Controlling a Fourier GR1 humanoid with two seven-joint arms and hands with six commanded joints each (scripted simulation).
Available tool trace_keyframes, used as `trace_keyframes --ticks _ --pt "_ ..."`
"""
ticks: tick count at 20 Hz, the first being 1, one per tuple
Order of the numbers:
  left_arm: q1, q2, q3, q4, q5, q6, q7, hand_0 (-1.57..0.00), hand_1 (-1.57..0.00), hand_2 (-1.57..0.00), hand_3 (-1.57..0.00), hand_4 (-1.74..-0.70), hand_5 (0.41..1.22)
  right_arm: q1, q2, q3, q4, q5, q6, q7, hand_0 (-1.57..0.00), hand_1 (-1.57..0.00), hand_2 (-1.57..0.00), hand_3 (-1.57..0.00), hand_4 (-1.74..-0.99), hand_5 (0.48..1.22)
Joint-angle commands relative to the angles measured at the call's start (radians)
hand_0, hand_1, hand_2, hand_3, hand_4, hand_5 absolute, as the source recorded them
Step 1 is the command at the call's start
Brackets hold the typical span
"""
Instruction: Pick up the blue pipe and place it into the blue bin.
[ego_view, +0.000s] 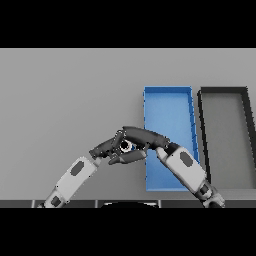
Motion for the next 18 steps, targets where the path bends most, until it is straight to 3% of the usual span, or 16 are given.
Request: trace_keyframes --ticks 1,2,4,8,12,15,18 --pt "0.000 0.005 0.010 -0.001 -0.005 -0.015 0.010 -0.50 -0.41 -0.42 -0.17 -1.11 1.184 0.002 0.001 0.001 0.001 -0.003 0.002 -0.003 -1.56 -1.56 -1.56 -1.56 -1.482 1.206" --pt "0.002 -0.002 0.013 0.005 -0.033 -0.018 -0.001 -0.40 -0.33 -0.33 -0.14 -1.05 1.118 -0.002 0.004 -0.001 0.003 -0.009 -0.006 0.012 -1.56 -1.56 -1.56 -1.56 -1.483 1.209" --pt "0.013 0.000 0.028 -0.004 -0.070 -0.016 -0.016 -0.26 -0.21 -0.21 -0.09 -0.95 0.964 0.016 0.000 0.004 -0.008 -0.014 -0.007 -0.039 -1.57 -1.57 -1.57 -1.56 -1.484 1.214" --pt "0.007 -0.018 0.039 0.014 -0.097 0.013 -0.009 -0.10 -0.09 -0.09 -0.03 -0.84 0.754 0.008 -0.001 0.011 -0.018 -0.016 -0.029 0.003 -1.57 -1.57 -1.57 -1.57 -1.485 1.218" --pt "0.014 -0.025 0.059 0.027 -0.073 0.017 -0.003 -0.04 -0.03 -0.04 -0.01 -0.84 0.636 0.001 0.002 0.009 -0.015 -0.002 -0.039 0.008 -1.57 -1.57 -1.57 -1.57 -1.487 1.220" --pt "0.049 -0.033 0.053 0.007 -0.058 0.029 0.094 -0.02 -0.02 -0.02 -0.01 -0.87 0.612 -0.002 0.016 0.002 0.002 -0.002 -0.048 0.001 -1.57 -1.57 -1.57 -1.57 -1.491 1.220" --pt "0.050 -0.027 0.052 0.008 -0.068 0.033 0.096 -0.01 -0.01 -0.01 0.00 -0.88 0.572 0.000 0.035 -0.027 -0.015 -0.189 -0.066 0.068 -1.57 -1.57 -1.57 -1.57 -1.492 1.221"
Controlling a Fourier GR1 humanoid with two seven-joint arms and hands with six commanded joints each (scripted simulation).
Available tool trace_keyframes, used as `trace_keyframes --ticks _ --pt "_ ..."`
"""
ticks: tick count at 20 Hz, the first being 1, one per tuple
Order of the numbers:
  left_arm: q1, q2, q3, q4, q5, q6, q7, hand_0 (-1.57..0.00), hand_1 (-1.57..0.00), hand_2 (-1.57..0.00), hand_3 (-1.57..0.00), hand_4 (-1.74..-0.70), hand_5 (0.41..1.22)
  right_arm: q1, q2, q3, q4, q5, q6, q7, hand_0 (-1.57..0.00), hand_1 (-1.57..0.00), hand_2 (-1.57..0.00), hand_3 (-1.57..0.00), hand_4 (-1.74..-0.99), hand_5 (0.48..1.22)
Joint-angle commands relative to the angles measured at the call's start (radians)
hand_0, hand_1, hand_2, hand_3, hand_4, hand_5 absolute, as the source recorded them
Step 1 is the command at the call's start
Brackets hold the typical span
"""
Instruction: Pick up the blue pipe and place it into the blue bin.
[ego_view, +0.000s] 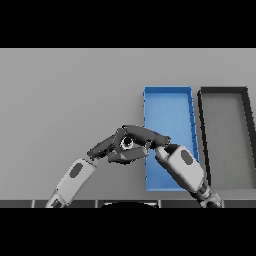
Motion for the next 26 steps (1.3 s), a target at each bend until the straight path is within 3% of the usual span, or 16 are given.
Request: trace_keyframes --ticks 1,4,8,11,13,16,21,26 --pt "0.000 -0.004 -0.001 -0.006 0.005 0.001 0.003 -0.01 -0.01 -0.01 0.00 -0.88 0.555 -0.019 -0.001 -0.017 0.003 -0.052 -0.015 0.038 -1.57 -1.57 -1.57 -1.57 -1.492 1.221" --pt "-0.001 0.001 -0.003 -0.004 -0.001 0.003 -0.013 0.00 0.00 0.00 0.00 -0.87 0.529 -0.097 0.006 -0.056 0.007 -0.195 -0.087 0.146 -1.57 -1.57 -1.57 -1.57 -1.494 1.221" --pt "0.007 0.009 0.000 -0.019 0.011 0.000 0.029 0.00 0.00 0.00 0.00 -0.86 0.503 -0.232 -0.043 -0.124 -0.013 -0.292 -0.177 0.172 -1.57 -1.57 -1.57 -1.57 -1.493 1.221" --pt "0.006 0.010 -0.006 -0.022 0.006 -0.003 0.029 0.00 0.00 0.00 0.00 -0.87 0.486 -0.370 -0.092 -0.178 0.045 -0.295 -0.160 0.123 -1.57 -1.57 -1.57 -1.57 -1.495 1.221" --pt "0.006 0.009 -0.007 -0.023 0.010 -0.007 0.022 0.00 0.00 0.00 0.00 -0.87 0.484 -0.444 -0.122 -0.227 0.111 -0.291 -0.200 0.102 -1.57 -1.57 -1.57 -1.57 -1.496 1.221" --pt "0.008 0.016 0.000 -0.035 0.014 -0.002 0.043 0.00 0.00 0.00 0.00 -0.86 0.484 -0.488 -0.177 -0.287 0.217 -0.241 -0.239 0.058 -1.57 -1.57 -1.57 -1.57 -1.498 1.221" --pt "0.010 0.033 0.007 -0.052 0.001 0.011 0.050 0.00 0.00 0.00 0.00 -0.83 0.470 -0.465 -0.269 -0.350 0.398 -0.164 -0.260 0.068 -1.57 -1.57 -1.57 -1.57 -1.499 1.221" --pt "0.024 0.043 0.003 -0.053 -0.012 0.013 0.043 0.00 0.00 0.00 0.00 -0.82 0.462 -0.323 -0.316 -0.386 0.491 -0.141 -0.295 0.084 -1.57 -1.57 -1.57 -1.57 -1.499 1.221"
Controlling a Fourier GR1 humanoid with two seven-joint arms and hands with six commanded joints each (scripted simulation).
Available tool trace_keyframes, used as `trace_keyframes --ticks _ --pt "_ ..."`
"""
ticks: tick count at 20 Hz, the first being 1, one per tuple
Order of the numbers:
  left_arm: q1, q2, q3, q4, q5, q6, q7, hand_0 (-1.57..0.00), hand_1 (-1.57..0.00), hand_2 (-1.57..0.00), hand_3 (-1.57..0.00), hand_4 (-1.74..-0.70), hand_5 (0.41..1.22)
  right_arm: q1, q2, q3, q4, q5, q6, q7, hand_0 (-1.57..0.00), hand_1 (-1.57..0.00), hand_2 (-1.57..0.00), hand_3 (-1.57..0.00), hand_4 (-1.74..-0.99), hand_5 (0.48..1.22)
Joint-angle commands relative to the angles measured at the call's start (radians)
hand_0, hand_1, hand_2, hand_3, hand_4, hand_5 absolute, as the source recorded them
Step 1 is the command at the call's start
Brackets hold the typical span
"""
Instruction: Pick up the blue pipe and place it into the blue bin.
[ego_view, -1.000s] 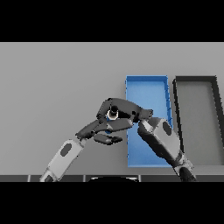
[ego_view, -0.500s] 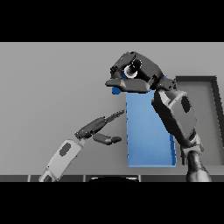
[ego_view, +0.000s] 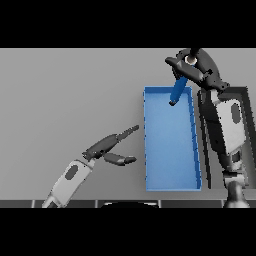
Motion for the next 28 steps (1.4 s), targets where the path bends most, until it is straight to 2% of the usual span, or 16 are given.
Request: trace_keyframes --ticks 1,5,8,9,10,11,13,14,16,17,19,21,23,24,27,28 --pt "0.001 0.002 0.003 0.000 0.006 -0.004 -0.002 0.00 0.00 0.00 0.00 -0.83 0.462 0.020 0.001 0.006 0.006 0.006 -0.005 0.008 -1.57 -1.57 -1.57 -1.57 -1.499 1.221" --pt "-0.005 0.013 0.010 -0.004 0.015 -0.011 0.005 0.00 0.00 0.00 0.00 -0.83 0.468 0.166 -0.008 0.032 -0.008 0.044 -0.074 0.066 -1.57 -1.57 -1.57 -1.57 -1.499 1.221" --pt "0.010 -0.004 -0.005 -0.011 0.010 -0.004 0.004 0.00 0.00 0.00 0.00 -0.83 0.470 0.271 -0.019 0.053 -0.053 0.065 -0.163 0.142 -1.57 -1.57 -1.57 -1.57 -1.499 1.221" --pt "0.008 -0.008 -0.010 -0.008 0.002 0.001 0.012 0.00 0.00 0.00 0.00 -0.83 0.470 0.292 -0.031 0.066 -0.062 0.075 -0.171 0.165 -1.57 -1.57 -1.57 -1.35 -1.548 1.221" --pt "0.012 0.001 -0.008 -0.013 0.001 -0.001 0.004 0.00 0.00 0.00 0.00 -0.83 0.470 0.319 -0.040 0.086 -0.069 0.083 -0.171 0.165 -1.57 -1.57 -1.57 -1.08 -1.586 1.221" --pt "0.011 0.009 -0.003 -0.014 0.000 -0.001 0.003 0.00 0.00 0.00 0.00 -0.83 0.471 0.335 -0.050 0.125 -0.069 0.079 -0.172 0.165 -1.57 -1.57 -1.57 -1.18 -1.569 1.221" --pt "0.007 -0.001 -0.009 -0.001 -0.003 -0.002 0.003 0.00 0.00 0.00 0.00 -0.83 0.474 0.376 -0.062 0.171 -0.062 0.086 -0.192 0.165 -1.57 -1.57 -1.57 -0.85 -1.631 1.221" --pt "0.002 -0.004 -0.006 -0.004 -0.001 0.001 0.010 0.00 0.00 0.00 0.00 -0.83 0.475 0.386 -0.089 0.217 -0.054 0.068 -0.209 0.165 -1.57 -1.57 -1.57 -0.69 -1.653 1.205" --pt "0.016 0.004 -0.009 -0.014 -0.001 -0.001 -0.002 0.00 0.00 0.00 0.00 -0.83 0.474 0.384 -0.161 0.330 -0.039 -0.032 -0.294 0.165 -1.57 -1.57 -1.57 -1.01 -1.583 1.199" --pt "0.016 0.007 -0.007 -0.014 -0.001 0.001 -0.002 0.00 0.00 0.00 0.00 -0.83 0.474 0.365 -0.197 0.392 -0.013 -0.109 -0.342 0.165 -1.46 -1.38 -1.33 -0.81 -1.534 1.190" --pt "0.022 0.007 -0.013 -0.021 -0.004 -0.001 -0.002 0.00 0.00 0.00 0.00 -0.83 0.476 0.339 -0.224 0.495 0.013 -0.223 -0.370 0.165 -0.94 -0.88 -0.85 -0.52 -1.404 1.159" --pt "0.011 0.000 -0.013 -0.020 -0.003 0.000 0.015 0.00 0.00 0.00 0.00 -0.83 0.476 0.293 -0.259 0.574 0.049 -0.301 -0.384 0.165 -0.60 -0.57 -0.55 -0.33 -1.302 1.182" --pt "0.006 0.000 -0.006 -0.028 0.005 0.004 0.023 0.00 0.00 0.00 0.00 -0.83 0.477 0.260 -0.297 0.630 0.017 -0.284 -0.334 0.158 -0.38 -0.36 -0.35 -0.21 -1.234 1.091" --pt "0.006 0.000 -0.004 -0.022 0.008 0.002 0.021 0.00 0.00 0.00 0.00 -0.83 0.477 0.248 -0.316 0.662 0.010 -0.247 -0.305 0.130 -0.31 -0.29 -0.28 -0.17 -1.215 1.044" --pt "0.006 -0.001 -0.004 -0.009 0.004 0.003 0.020 0.00 0.00 0.00 0.00 -0.83 0.473 0.232 -0.344 0.712 -0.005 -0.195 -0.285 0.149 -0.16 -0.15 -0.14 -0.09 -1.196 0.933" --pt "-0.002 -0.006 -0.005 -0.004 0.001 0.004 0.017 0.00 0.00 0.00 0.00 -0.83 0.472 0.233 -0.343 0.721 -0.009 -0.191 -0.276 0.160 -0.15 -0.12 -0.11 -0.07 -1.192 0.907"
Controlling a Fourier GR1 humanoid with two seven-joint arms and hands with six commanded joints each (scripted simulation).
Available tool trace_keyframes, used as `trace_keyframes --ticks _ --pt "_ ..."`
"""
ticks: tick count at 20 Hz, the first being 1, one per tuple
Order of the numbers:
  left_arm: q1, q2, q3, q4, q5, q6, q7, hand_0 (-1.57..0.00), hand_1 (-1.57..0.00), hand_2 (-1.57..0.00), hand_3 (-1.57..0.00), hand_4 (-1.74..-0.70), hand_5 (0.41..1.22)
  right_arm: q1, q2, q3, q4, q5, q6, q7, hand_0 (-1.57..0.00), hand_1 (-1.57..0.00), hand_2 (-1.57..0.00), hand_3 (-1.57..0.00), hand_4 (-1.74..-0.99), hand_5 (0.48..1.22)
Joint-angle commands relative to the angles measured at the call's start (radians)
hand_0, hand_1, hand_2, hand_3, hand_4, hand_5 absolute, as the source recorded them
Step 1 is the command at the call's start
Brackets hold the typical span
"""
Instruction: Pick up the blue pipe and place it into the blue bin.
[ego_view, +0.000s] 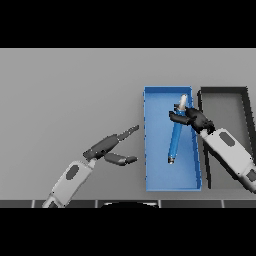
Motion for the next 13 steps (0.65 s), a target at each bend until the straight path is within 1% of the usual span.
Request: trace_keyframes --ticks 1,2,3,4,5,6,7,8,9,10,11,13 --pt "0.004 -0.004 -0.003 0.000 0.001 0.000 -0.003 0.00 0.00 0.00 0.00 -0.83 0.471 -0.005 0.002 -0.001 0.012 0.007 0.001 -0.008 -0.12 -0.09 -0.09 -0.05 -1.189 0.880" --pt "0.005 -0.008 -0.004 0.000 0.003 0.000 0.001 0.00 0.00 0.00 0.00 -0.83 0.471 -0.004 0.003 0.001 0.013 0.009 -0.001 -0.008 -0.10 -0.08 -0.07 -0.04 -1.188 0.861" --pt "0.016 0.000 -0.006 -0.010 0.003 -0.003 -0.011 0.00 0.00 0.00 0.00 -0.83 0.471 0.002 0.003 0.007 -0.004 0.011 -0.015 0.001 -0.08 -0.06 -0.06 -0.03 -1.196 0.838" --pt "0.026 0.000 -0.013 -0.021 -0.001 0.000 -0.017 0.00 0.00 0.00 0.00 -0.83 0.471 -0.005 0.002 0.005 -0.002 0.013 -0.021 0.004 -0.06 -0.05 -0.05 -0.03 -1.188 0.818" --pt "0.028 0.001 -0.011 -0.031 0.003 0.002 -0.007 0.00 0.00 0.00 0.00 -0.83 0.471 -0.010 -0.010 0.011 -0.004 0.004 -0.025 0.005 -0.05 -0.04 -0.04 -0.02 -1.182 0.807" --pt "0.034 0.007 -0.015 -0.035 -0.004 0.003 -0.007 0.00 0.00 0.00 0.00 -0.83 0.472 -0.007 -0.015 0.011 -0.001 0.009 -0.017 -0.006 -0.04 -0.03 -0.03 -0.02 -1.182 0.795" --pt "0.030 0.003 -0.020 -0.042 -0.009 0.007 0.003 0.00 0.00 0.00 0.00 -0.83 0.471 0.000 -0.018 0.012 -0.017 0.009 -0.020 -0.014 -0.03 -0.02 -0.02 -0.01 -1.182 0.789" --pt "0.020 0.011 -0.012 -0.052 0.000 0.003 0.011 0.00 0.00 0.00 0.00 -0.83 0.470 0.004 -0.011 0.009 -0.015 0.004 -0.024 -0.024 -0.03 -0.02 -0.02 -0.01 -1.176 0.783" --pt "0.016 0.010 -0.010 -0.038 -0.001 0.003 0.019 0.00 0.00 0.00 0.00 -0.83 0.471 -0.008 -0.016 0.011 -0.011 0.011 -0.016 -0.018 -0.02 -0.01 -0.01 -0.01 -1.186 0.774" --pt "0.012 0.012 -0.005 -0.026 -0.006 0.005 0.015 0.00 0.00 0.00 0.00 -0.83 0.472 -0.013 -0.020 0.016 -0.020 0.017 -0.010 -0.016 -0.02 -0.01 -0.01 -0.01 -1.186 0.772" --pt "0.008 0.014 0.000 -0.015 -0.005 0.002 0.011 0.00 0.00 0.00 0.00 -0.83 0.472 -0.014 -0.011 0.014 -0.012 0.012 -0.016 -0.013 -0.02 -0.01 -0.01 -0.01 -1.186 0.766" --pt "-0.005 0.011 0.004 0.009 -0.006 -0.003 0.003 0.00 0.00 0.00 0.00 -0.83 0.474 -0.008 -0.010 0.021 -0.013 0.017 -0.010 -0.021 -0.02 -0.01 -0.01 -0.01 -1.186 0.769"
